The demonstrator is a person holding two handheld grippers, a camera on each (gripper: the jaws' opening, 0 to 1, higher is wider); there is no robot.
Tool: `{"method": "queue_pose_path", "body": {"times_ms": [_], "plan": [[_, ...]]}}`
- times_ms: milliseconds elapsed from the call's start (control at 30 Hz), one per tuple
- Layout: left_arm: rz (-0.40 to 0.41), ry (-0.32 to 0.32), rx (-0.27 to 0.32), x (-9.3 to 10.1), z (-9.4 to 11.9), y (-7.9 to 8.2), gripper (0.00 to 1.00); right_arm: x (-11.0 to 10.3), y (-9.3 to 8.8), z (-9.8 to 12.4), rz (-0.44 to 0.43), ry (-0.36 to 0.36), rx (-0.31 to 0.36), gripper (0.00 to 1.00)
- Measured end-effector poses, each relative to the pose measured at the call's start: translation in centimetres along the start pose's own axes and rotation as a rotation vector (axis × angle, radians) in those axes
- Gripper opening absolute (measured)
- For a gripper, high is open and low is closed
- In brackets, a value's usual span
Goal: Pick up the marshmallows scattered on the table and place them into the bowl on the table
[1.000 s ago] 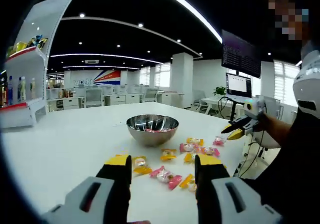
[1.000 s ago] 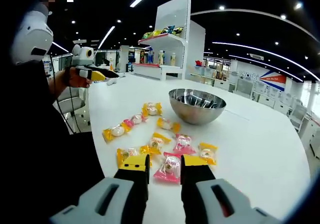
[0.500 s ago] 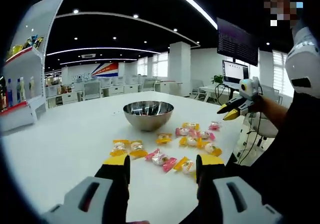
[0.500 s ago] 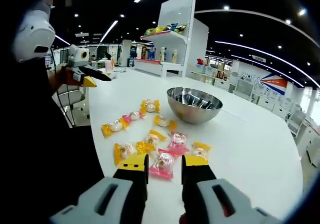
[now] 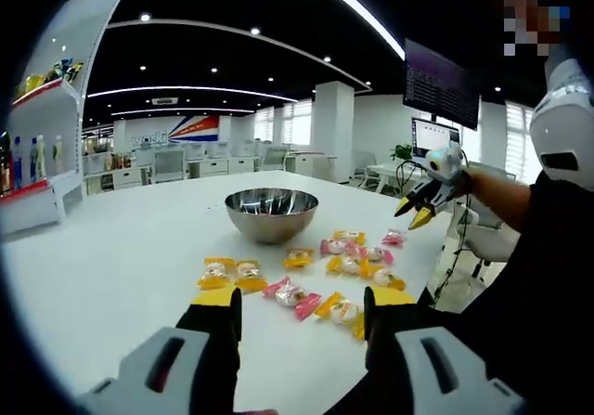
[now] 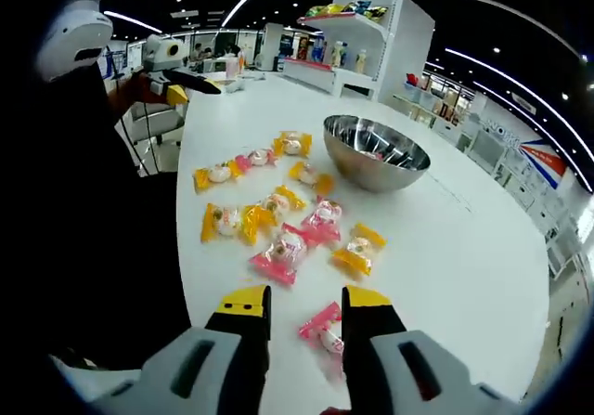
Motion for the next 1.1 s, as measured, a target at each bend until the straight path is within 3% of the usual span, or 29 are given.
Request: {"method": "queue_pose_path", "body": {"times_ms": [333, 567, 1100], "plan": [[0.015, -0.007, 0.006, 0.4, 0.1, -0.1, 0.54, 1.0, -2.6, -0.7, 0.099, 0.135, -0.191, 0.32], [0.026, -0.006, 0.004, 0.4, 0.3, -0.2, 0.54, 1.4, -3.7, -1.1, 0.218, 0.232, -0.326, 0.32], [0.037, 0.0, 0.01, 0.4, 0.5, 0.0, 0.53, 1.7, -5.1, -2.5, 0.316, 0.387, -0.422, 0.31]]}}
Point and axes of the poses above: the point that each gripper's makers call its tool centre point, and the gripper's own axes: z roughly backward along the fingers, x roughly to its right, y roughly out of its top, the point moved 2 cm from there along z, roughly backward along the fingers, and after that the axes turned 7 degrees about x, right-handed, at the moved point
